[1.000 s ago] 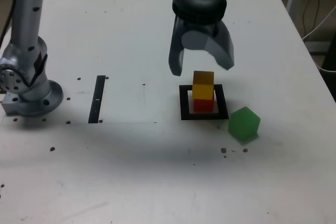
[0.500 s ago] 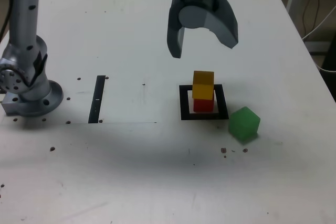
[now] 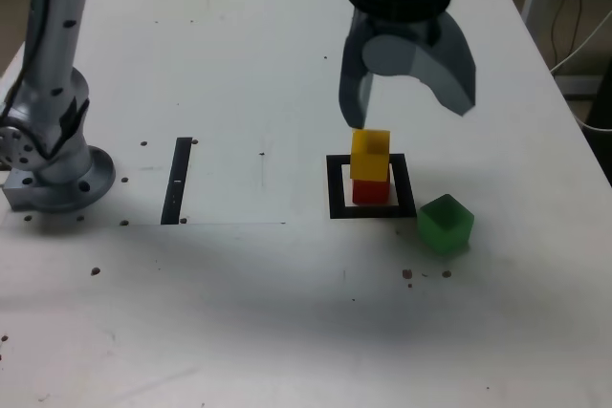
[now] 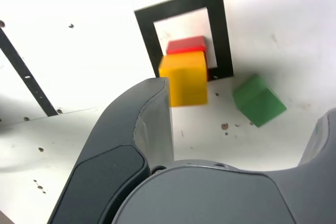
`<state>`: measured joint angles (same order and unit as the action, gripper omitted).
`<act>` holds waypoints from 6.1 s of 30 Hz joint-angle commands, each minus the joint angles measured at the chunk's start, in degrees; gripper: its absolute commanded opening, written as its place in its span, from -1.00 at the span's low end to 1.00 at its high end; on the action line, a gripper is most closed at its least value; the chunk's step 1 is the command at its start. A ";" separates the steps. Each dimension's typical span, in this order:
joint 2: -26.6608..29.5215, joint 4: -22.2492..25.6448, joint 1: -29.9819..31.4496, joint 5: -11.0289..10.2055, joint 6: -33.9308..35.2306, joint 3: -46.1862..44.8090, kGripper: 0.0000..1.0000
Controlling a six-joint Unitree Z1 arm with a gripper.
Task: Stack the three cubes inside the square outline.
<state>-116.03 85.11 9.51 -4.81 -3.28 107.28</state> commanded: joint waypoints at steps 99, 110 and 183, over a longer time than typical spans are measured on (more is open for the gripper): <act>-19.52 -5.01 5.75 -2.47 -27.78 8.30 0.65; -19.59 -7.42 6.43 -3.38 -25.81 7.69 -0.17; -3.75 8.00 0.87 -0.53 -0.72 4.91 -0.20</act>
<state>-120.13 92.51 10.77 -5.70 -4.66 112.76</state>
